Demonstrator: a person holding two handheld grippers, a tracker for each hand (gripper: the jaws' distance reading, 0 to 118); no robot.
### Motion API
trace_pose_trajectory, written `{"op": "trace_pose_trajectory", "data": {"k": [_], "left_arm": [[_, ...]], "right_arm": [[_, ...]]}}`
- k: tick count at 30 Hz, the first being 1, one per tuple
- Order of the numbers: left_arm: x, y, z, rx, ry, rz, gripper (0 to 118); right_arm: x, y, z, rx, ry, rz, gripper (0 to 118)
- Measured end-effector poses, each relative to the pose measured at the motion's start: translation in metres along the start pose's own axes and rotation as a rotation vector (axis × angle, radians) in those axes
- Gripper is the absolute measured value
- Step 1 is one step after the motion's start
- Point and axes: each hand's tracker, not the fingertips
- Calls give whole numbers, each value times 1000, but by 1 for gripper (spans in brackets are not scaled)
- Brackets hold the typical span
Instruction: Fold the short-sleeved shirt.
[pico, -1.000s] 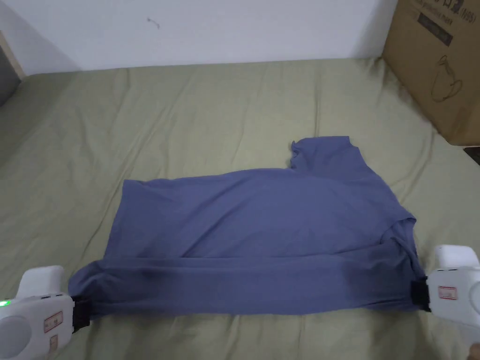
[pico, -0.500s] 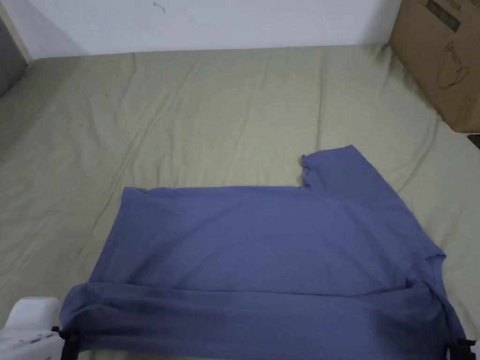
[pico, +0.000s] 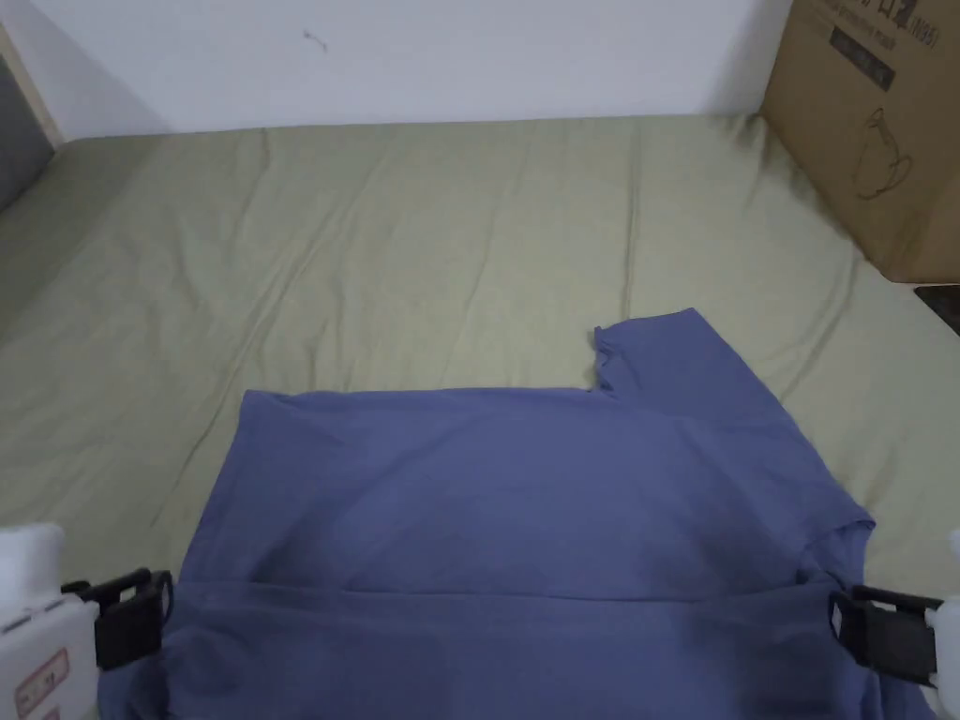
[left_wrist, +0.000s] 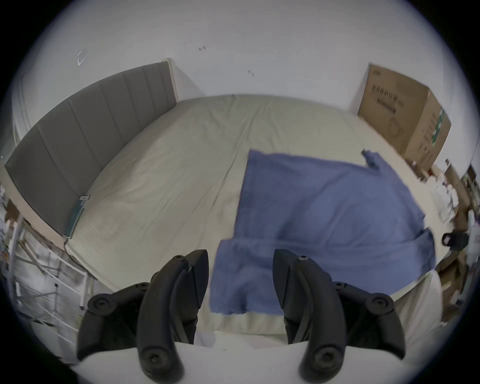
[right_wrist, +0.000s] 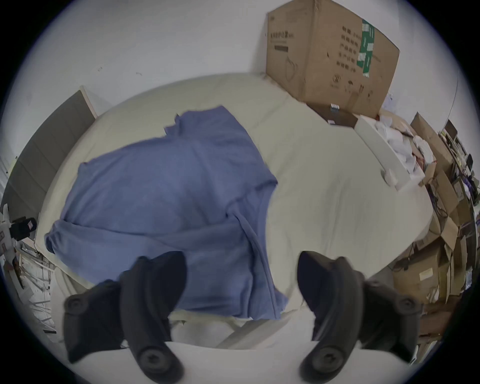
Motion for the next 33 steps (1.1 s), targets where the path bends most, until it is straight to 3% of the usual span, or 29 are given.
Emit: {"op": "trace_pose_trajectory", "data": {"k": [2, 3, 4, 5, 6, 7, 19, 28, 29, 30, 31, 32, 33], "left_arm": [[5, 6, -1, -14, -39, 56, 48], [8, 7, -5, -34, -64, 84, 38], [11, 6, -8, -34, -50, 79, 31], [14, 4, -13, -39, -41, 71, 31], [19, -1, -17, -68, 11, 21, 0], [22, -3, -19, -66, 18, 15, 0], [30, 10, -41, -82, 9, 26, 0], [46, 50, -72, -65, -3, -28, 0], [48, 53, -75, -64, -2, -31, 0], [48, 55, -79, -65, -1, -29, 0], [48, 56, -82, -68, -5, -29, 0], [48, 56, -86, -73, -7, -27, 0], [48, 56, -91, -82, -3, -25, 0]], "right_arm": [[-6, 3, -2, 16, -2, 10, 21], [-9, 3, -6, 18, 1, 8, 11], [-11, 2, -9, 19, 7, -1, 8], [-12, 0, -11, 20, 13, -11, 8], [-14, -4, -15, 13, 15, -19, 4], [-16, -6, -18, -3, 18, -19, 0], [-19, 10, -45, -39, 27, -38, 0], [-5, 146, -116, 28, 41, -3, 0], [-4, 161, -127, 33, 24, -8, 2], [-1, 175, -140, 46, 27, 0, 18], [2, 190, -155, 43, 31, 7, 64], [3, 200, -169, 10, 21, 12, 99], [5, 211, -190, -56, 7, 8, 108]]}}
